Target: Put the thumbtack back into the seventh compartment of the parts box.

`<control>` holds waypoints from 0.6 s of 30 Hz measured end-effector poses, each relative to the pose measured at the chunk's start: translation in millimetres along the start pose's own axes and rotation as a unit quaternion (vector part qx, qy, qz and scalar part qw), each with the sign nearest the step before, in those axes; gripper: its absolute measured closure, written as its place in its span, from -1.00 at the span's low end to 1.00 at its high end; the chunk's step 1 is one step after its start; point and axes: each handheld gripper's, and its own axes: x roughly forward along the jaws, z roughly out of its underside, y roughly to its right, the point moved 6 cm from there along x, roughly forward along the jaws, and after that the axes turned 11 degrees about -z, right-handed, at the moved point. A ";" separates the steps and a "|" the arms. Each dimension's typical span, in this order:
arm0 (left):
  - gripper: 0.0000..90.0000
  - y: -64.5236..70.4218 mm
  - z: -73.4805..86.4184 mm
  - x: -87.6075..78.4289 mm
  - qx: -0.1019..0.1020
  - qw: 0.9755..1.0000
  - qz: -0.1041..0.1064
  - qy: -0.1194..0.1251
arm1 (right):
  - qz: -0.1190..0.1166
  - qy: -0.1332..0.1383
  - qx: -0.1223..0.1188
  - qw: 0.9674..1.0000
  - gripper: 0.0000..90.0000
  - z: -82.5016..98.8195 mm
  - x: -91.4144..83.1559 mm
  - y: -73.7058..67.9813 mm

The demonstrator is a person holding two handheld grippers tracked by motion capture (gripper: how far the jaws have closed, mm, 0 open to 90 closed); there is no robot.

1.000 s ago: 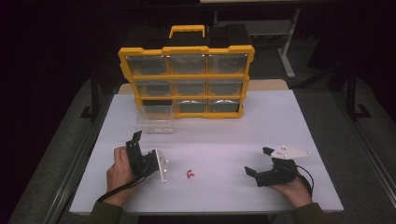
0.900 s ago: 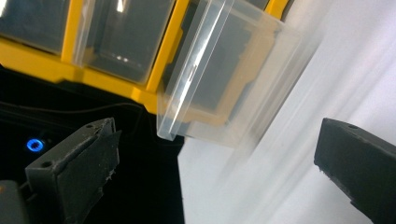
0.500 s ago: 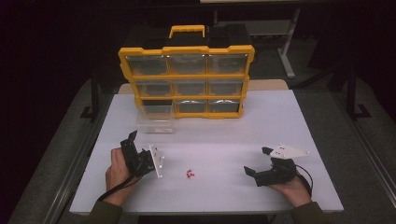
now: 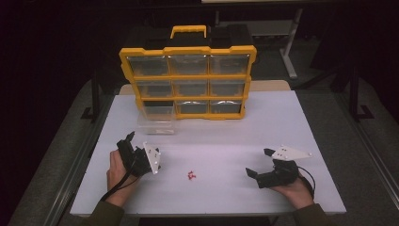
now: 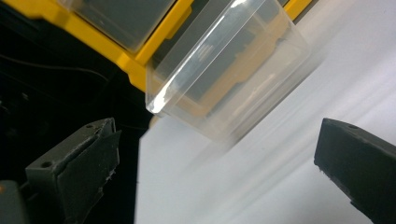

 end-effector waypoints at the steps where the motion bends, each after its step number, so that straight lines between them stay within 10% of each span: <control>1: -1.00 0.0 0.3 0.4 -0.008 1.000 0.003 -0.001 | 0.000 0.000 0.000 1.000 -1.00 0.0 0.0 0.1; 18: -1.00 -6.7 4.1 5.0 -0.104 0.993 0.041 -0.030 | 0.001 -0.003 0.002 1.000 -1.00 0.5 0.6 -0.3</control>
